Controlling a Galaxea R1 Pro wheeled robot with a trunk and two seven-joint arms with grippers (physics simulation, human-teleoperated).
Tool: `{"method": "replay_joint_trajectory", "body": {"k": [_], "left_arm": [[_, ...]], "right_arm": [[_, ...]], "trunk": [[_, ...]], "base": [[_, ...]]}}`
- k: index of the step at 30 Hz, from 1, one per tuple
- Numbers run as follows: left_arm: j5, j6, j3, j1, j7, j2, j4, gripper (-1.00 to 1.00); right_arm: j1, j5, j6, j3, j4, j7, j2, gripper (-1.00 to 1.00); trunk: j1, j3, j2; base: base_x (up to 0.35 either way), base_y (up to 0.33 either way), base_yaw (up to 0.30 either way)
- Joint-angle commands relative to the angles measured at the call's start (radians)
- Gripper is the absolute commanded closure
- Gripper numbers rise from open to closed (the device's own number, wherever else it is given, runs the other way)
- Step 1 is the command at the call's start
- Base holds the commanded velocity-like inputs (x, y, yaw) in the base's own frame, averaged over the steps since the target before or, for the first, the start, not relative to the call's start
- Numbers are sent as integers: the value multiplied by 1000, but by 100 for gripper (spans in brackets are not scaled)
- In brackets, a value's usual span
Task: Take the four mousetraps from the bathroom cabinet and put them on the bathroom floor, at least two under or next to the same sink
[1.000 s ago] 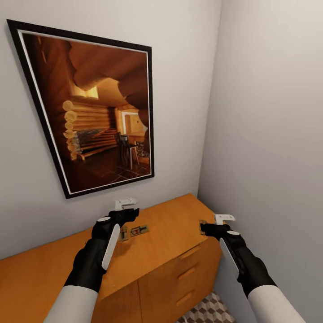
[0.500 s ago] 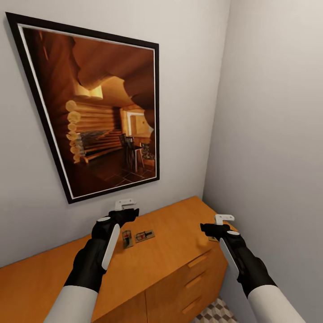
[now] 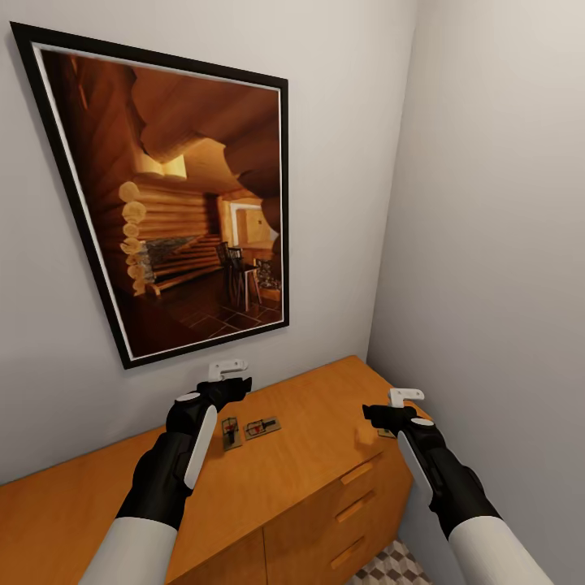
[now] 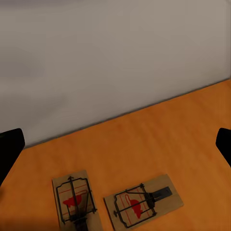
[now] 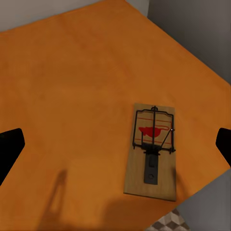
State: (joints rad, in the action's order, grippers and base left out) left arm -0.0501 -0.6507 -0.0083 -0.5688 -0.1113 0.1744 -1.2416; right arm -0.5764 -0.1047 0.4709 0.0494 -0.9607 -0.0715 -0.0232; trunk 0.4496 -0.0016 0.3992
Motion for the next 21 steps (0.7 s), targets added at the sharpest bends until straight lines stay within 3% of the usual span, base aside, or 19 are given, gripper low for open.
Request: {"method": "replay_joint_trajectory", "body": {"k": [1,7,16,21], "left_arm": [[-6,-4,-1,0,-7,0,-1,-100],[-6,-1,-1,0,-7,0,-1,-100],[-5,2,-1,0,-7,0,-1,-100],[-6,2,-1,0,-7,0,-1,-100]], "right_arm": [[0,-10,5,4,-1,-8,-1,-100],[0,-8,22,6,-3,-13,-1,-100],[-17,-5,124,7,-3,-15,-1,-100],[-34,-6,139,10,48,-16,0,-100]], "trunk": [[0,0,1],[0,0,1],[0,0,1],[0,0,1]], "base": [[0,0,0],[0,0,0],[31,0,0],[94,0,0]]}}
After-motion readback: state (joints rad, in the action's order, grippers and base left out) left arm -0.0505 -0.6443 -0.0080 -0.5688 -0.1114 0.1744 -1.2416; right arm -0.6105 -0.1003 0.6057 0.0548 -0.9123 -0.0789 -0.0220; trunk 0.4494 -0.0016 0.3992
